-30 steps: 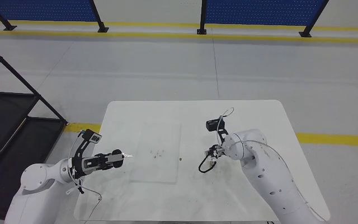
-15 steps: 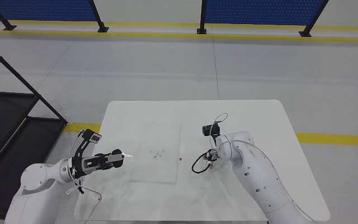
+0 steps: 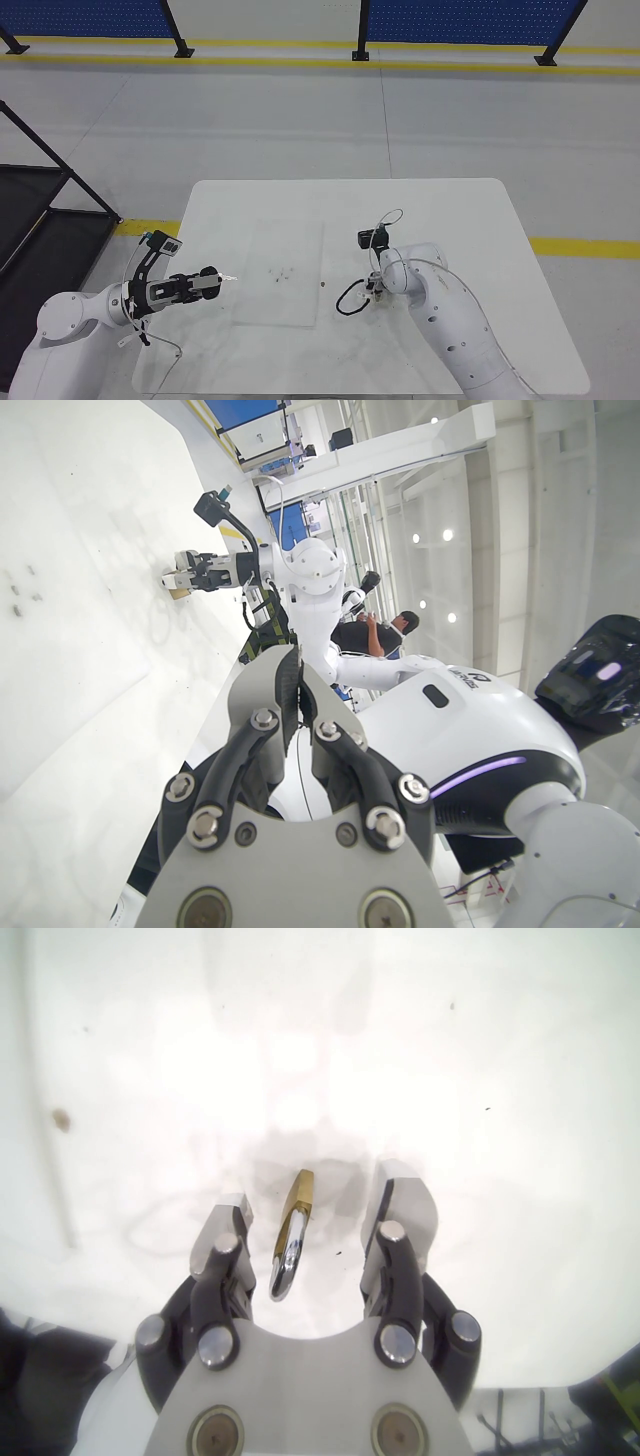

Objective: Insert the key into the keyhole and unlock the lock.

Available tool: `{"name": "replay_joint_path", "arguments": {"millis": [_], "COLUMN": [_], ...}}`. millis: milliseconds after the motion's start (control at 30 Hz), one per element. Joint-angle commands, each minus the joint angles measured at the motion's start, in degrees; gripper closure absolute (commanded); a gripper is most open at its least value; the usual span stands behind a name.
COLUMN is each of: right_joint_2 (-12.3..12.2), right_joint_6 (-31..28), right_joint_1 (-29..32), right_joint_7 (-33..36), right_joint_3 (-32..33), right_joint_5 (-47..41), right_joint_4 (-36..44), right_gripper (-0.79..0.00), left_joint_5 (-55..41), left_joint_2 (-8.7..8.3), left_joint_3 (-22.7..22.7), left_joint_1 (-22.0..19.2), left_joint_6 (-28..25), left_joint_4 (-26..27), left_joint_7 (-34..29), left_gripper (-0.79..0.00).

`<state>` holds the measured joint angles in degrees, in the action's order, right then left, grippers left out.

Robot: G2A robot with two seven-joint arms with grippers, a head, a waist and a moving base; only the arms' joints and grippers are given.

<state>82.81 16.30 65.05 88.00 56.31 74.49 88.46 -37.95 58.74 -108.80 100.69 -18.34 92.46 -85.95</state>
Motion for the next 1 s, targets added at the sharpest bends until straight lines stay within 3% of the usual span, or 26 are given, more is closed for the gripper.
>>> {"name": "replay_joint_path", "arguments": {"millis": [0,400,433,533,800,967], "right_joint_2": [0.22,1.28,1.35,1.61,2.1,1.86], "right_joint_6": [0.0,-0.01,-0.01,-0.01,-0.01,-0.01], "right_joint_1": [0.52,2.48,2.55,2.77,3.9,5.26], "right_joint_7": [0.0,0.0,0.0,0.0,0.0,0.0], "right_joint_3": [0.25,0.94,0.93,1.06,2.74,7.17], "right_joint_5": [0.51,3.41,3.77,4.41,4.02,-5.12], "right_joint_4": [0.27,1.35,1.4,1.49,4.4,10.85], "right_gripper": [-0.369,-0.28,-0.237,0.0,0.0,0.0], "left_joint_5": [0.0,0.0,0.0,0.0,0.0,0.0], "left_joint_2": [0.0,0.0,0.0,0.0,0.0,0.0], "left_joint_3": [0.0,0.0,0.0,0.0,0.0,0.0], "left_joint_1": [0.0,0.0,0.0,0.0,0.0,0.0], "left_joint_6": [0.0,0.0,0.0,0.0,0.0,0.0], "left_joint_4": [0.0,0.0,0.0,0.0,0.0,0.0], "left_joint_7": [0.0,0.0,0.0,0.0,0.0,0.0], "left_gripper": [0.0,0.0,0.0,0.0,0.0,0.0]}}
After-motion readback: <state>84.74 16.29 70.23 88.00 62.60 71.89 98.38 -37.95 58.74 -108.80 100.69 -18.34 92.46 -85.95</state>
